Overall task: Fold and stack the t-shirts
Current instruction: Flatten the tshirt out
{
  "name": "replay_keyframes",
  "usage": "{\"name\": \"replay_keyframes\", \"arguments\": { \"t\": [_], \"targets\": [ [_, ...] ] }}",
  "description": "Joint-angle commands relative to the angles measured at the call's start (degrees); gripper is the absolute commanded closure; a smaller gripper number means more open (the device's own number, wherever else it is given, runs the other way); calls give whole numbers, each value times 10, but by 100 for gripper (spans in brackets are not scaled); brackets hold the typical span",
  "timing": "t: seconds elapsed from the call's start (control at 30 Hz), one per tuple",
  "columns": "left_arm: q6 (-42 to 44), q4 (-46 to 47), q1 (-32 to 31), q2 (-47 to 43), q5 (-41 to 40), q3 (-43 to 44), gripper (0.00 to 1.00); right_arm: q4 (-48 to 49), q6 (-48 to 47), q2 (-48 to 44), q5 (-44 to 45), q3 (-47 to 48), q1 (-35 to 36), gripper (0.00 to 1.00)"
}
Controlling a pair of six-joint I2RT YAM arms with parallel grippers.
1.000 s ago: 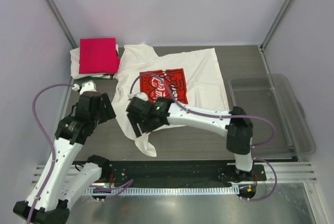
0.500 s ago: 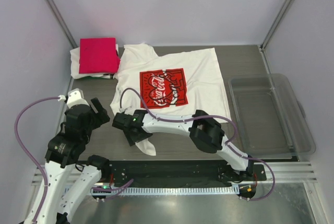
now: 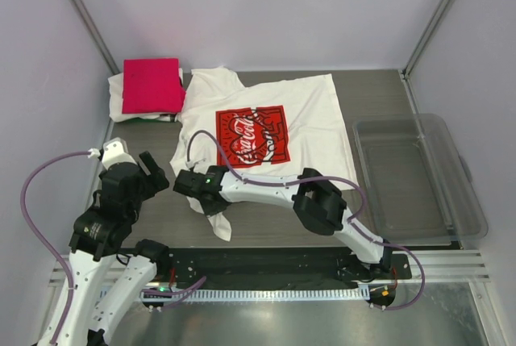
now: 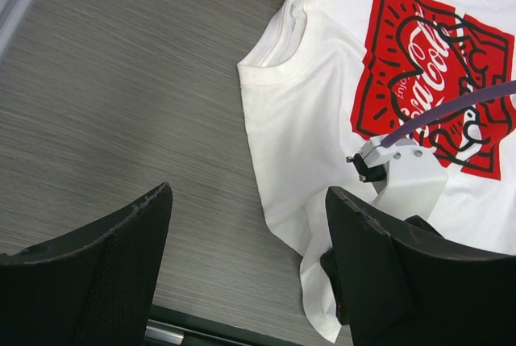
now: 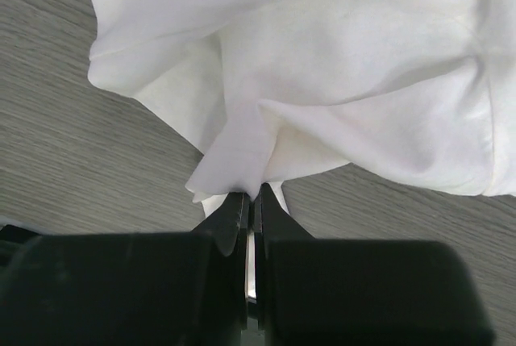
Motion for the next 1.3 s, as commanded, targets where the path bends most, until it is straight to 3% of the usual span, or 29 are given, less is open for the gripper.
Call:
{"name": "replay_keyframes", "arguments": {
  "t": [0.0,0.13,0.23,0.27,0.3,0.37,0.57,0.77,0.9,1.0,1.27],
  "targets": [
    [-5,22,1,-1,-18,-1,23,3,26,-69,14,9,-2,99],
    [-6,22,1,0,-22,-1,22,67,97,-208,22,-89,-13,99],
    [-6,22,1,5,-24,0,22,198,186,-308,-8,-266,-32,94],
    [-6,22,1,8,-25,0,22,232,208,-365,-29,-355,-36,83],
    [-5,21,1,10,-25,1,22,280,230,-395,-36,-395,-38,39],
    [-1,22,2,18,-20,4,23,303,272,-451,-50,-483,-37,1],
    [13,21,-2,73,65,31,26,285,281,-546,-19,-611,-42,0],
    [-39,-50,-40,175,138,39,28,252,244,-605,3,-641,-80,0],
    [-157,-45,-164,209,130,-2,30,220,205,-620,15,-638,-146,0],
    [-239,27,-256,240,128,-56,32,209,179,-635,13,-634,-184,0],
    [-346,172,-356,353,139,-153,38,180,154,-684,5,-657,-216,0]
  ]
}}
